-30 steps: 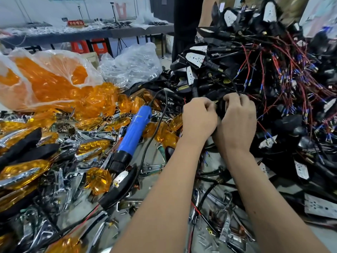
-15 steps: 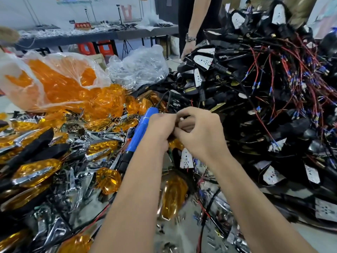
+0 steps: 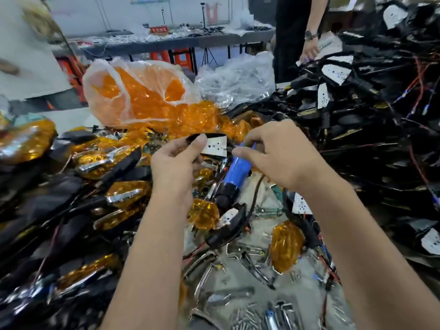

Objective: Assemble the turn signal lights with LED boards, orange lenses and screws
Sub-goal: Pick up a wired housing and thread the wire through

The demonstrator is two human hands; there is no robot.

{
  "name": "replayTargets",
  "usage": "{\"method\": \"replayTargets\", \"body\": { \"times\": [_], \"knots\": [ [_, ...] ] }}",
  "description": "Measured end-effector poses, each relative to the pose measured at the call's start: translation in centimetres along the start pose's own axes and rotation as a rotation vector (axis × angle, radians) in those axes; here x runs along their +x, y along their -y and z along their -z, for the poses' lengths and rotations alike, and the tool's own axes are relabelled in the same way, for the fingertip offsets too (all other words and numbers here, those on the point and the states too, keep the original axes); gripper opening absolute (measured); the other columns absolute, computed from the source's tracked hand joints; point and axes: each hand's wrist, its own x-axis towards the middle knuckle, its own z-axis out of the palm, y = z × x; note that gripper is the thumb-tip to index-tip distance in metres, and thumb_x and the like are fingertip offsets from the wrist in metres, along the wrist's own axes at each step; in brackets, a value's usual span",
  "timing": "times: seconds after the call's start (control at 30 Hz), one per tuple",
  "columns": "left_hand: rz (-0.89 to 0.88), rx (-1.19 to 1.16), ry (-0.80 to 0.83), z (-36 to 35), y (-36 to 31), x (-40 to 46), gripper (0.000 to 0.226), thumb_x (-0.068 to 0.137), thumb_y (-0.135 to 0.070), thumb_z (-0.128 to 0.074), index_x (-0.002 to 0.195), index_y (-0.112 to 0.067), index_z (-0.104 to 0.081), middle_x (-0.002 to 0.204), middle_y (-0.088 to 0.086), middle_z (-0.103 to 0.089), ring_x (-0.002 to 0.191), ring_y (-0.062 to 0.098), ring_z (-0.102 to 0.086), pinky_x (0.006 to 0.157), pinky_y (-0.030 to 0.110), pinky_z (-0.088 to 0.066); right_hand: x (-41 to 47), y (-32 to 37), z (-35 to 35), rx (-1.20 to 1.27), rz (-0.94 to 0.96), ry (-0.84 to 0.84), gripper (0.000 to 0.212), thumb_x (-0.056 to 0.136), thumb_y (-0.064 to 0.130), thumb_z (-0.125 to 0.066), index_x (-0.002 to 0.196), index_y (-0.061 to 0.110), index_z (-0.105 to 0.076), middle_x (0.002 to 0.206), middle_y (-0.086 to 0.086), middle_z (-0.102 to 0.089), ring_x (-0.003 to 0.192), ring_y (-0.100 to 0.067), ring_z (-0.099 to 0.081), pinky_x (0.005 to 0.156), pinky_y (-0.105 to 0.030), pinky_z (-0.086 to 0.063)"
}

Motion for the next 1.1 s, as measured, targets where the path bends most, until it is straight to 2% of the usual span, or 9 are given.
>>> {"method": "replayTargets", "body": {
  "times": [0.1,0.23,0.4,0.53,0.7,0.8,0.87,0.97,1.1],
  "knots": [
    [0.06,-0.172,-0.124,-0.7,0.7,-0.4,0.02,0.087,-0.022,-0.084,0.084,-0.014,-0.065,0.056,-0.008,-0.051,0.046,0.008,-0.047,0.044,0.019,-0.039,0.4,1.1,0.3,-0.003,0.026,0.029,0.044,0.097,0.051,-0.066,0.069,0.017,-0.068,0.049,0.001,-0.05,0.047,-0.017,-0.047,0.052,-0.033,-0.041],
    [0.109,-0.261,-0.219,-1.2,0.7,-0.3,0.028,0.089,-0.039,-0.08,0.08,-0.017,-0.066,0.06,-0.005,-0.054,0.05,0.01,-0.047,0.046,0.023,-0.041,0.7,2.8,-0.6,-0.001,0.048,0.017,0.045,0.098,0.051,-0.065,0.072,0.014,-0.07,0.055,-0.003,-0.058,0.055,-0.022,-0.057,0.06,-0.034,-0.047],
    [0.14,-0.221,-0.146,-1.0,0.4,-0.3,0.034,0.102,-0.05,-0.059,0.096,-0.019,-0.071,0.075,-0.001,-0.073,0.068,0.016,-0.07,0.062,0.032,-0.057,0.5,6.1,-3.2,0.204,0.063,-0.107,0.04,0.097,0.045,-0.069,0.074,0.013,-0.07,0.051,0.001,-0.055,0.053,-0.018,-0.055,0.06,-0.036,-0.051],
    [0.224,-0.094,-0.174,1.7,-0.8,0.9,0.042,0.105,-0.052,-0.051,0.092,-0.016,-0.068,0.074,0.004,-0.074,0.067,0.025,-0.072,0.067,0.04,-0.06,0.6,7.5,-4.3,0.38,0.082,0.093,0.038,0.097,0.035,-0.069,0.072,0.006,-0.073,0.063,-0.01,-0.069,0.061,-0.024,-0.066,0.063,-0.045,-0.056],
    [0.283,0.075,0.057,3.8,1.3,-0.6,0.041,0.111,-0.044,-0.042,0.106,-0.009,-0.062,0.055,0.001,-0.058,0.039,0.013,-0.049,0.036,0.022,-0.04,2.2,5.2,-4.2,0.417,-0.068,-0.037,0.038,0.098,0.045,-0.067,0.078,0.015,-0.076,0.071,-0.004,-0.072,0.068,-0.023,-0.07,0.07,-0.042,-0.06],
    [0.219,0.183,0.213,3.9,2.4,-1.3,0.047,0.11,-0.053,-0.036,0.099,-0.014,-0.059,0.059,0.004,-0.053,0.041,0.016,-0.044,0.037,0.023,-0.035,3.0,4.0,-5.6,0.513,-0.116,0.133,0.026,0.099,0.048,-0.065,0.103,0.024,-0.075,0.085,-0.001,-0.072,0.067,-0.016,-0.068,0.067,-0.037,-0.057],
    [0.194,0.244,0.233,3.8,2.6,-1.0,0.056,0.107,-0.064,-0.033,0.12,-0.018,-0.062,0.064,0.006,-0.056,0.045,0.017,-0.049,0.04,0.025,-0.039,3.1,3.2,-6.6,0.574,-0.077,0.181,0.018,0.097,0.041,-0.071,0.106,0.026,-0.075,0.092,-0.001,-0.074,0.057,-0.012,-0.064,0.055,-0.03,-0.054],
    [0.19,0.29,0.24,3.5,2.8,-0.6,0.077,0.102,-0.073,-0.031,0.146,-0.013,-0.051,0.084,0.018,-0.067,0.066,0.028,-0.067,0.055,0.037,-0.055,3.2,2.1,-7.6,0.718,-0.071,0.096,0.01,0.092,0.03,-0.079,0.098,0.021,-0.078,0.092,0.0,-0.075,0.06,-0.015,-0.066,0.052,-0.026,-0.054],
    [0.154,0.247,0.297,3.7,2.7,-0.7,0.056,0.107,-0.059,-0.041,0.129,-0.01,-0.059,0.069,0.003,-0.063,0.05,0.017,-0.052,0.044,0.024,-0.04,3.3,1.4,-8.5,0.834,-0.125,-0.047,0.003,0.093,0.021,-0.078,0.094,0.019,-0.079,0.079,-0.001,-0.074,0.051,-0.006,-0.058,0.047,-0.022,-0.045]
  ]
}}
